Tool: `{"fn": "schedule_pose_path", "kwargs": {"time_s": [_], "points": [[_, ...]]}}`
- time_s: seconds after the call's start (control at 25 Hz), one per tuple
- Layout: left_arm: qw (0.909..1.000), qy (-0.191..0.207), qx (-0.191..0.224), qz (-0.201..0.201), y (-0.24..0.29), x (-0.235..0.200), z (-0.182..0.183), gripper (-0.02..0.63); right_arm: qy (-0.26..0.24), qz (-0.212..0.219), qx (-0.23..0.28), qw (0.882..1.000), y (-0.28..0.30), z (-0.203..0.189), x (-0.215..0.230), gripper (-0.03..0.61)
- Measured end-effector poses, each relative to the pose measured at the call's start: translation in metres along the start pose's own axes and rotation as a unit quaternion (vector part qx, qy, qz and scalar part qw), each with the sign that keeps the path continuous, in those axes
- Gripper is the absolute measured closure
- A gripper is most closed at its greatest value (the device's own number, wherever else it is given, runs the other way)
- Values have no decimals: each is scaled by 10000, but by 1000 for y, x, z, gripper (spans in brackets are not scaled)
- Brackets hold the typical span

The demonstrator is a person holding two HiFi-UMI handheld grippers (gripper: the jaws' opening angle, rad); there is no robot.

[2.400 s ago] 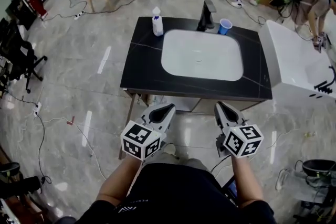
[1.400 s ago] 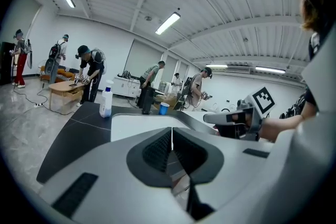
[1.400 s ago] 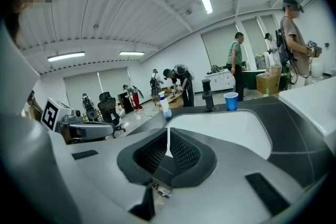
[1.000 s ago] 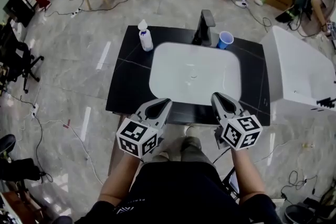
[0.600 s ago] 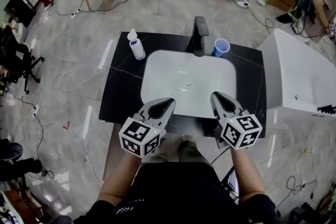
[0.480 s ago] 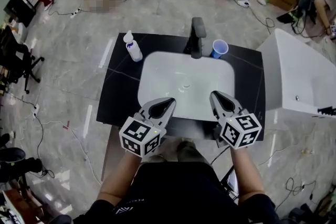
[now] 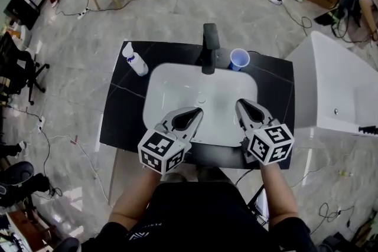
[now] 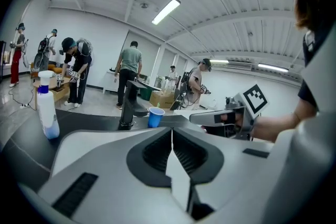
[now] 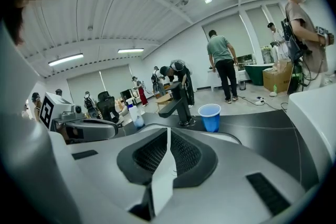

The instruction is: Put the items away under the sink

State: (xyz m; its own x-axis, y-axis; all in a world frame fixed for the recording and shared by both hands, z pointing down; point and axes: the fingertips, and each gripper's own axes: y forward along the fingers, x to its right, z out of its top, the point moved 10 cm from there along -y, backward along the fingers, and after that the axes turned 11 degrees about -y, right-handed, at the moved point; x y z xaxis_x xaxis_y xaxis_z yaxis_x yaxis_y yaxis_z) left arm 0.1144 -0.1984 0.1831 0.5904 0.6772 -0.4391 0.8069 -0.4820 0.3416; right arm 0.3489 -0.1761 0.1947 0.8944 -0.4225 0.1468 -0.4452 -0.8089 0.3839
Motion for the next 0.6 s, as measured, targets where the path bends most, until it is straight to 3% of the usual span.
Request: {"fn": "schedule_pose_path", "kwargs": {"time_s": [0.6], "points": [[9998, -18, -190, 57, 63, 5, 3, 601, -18, 320, -82, 9995, 31, -5, 62, 540]]}}
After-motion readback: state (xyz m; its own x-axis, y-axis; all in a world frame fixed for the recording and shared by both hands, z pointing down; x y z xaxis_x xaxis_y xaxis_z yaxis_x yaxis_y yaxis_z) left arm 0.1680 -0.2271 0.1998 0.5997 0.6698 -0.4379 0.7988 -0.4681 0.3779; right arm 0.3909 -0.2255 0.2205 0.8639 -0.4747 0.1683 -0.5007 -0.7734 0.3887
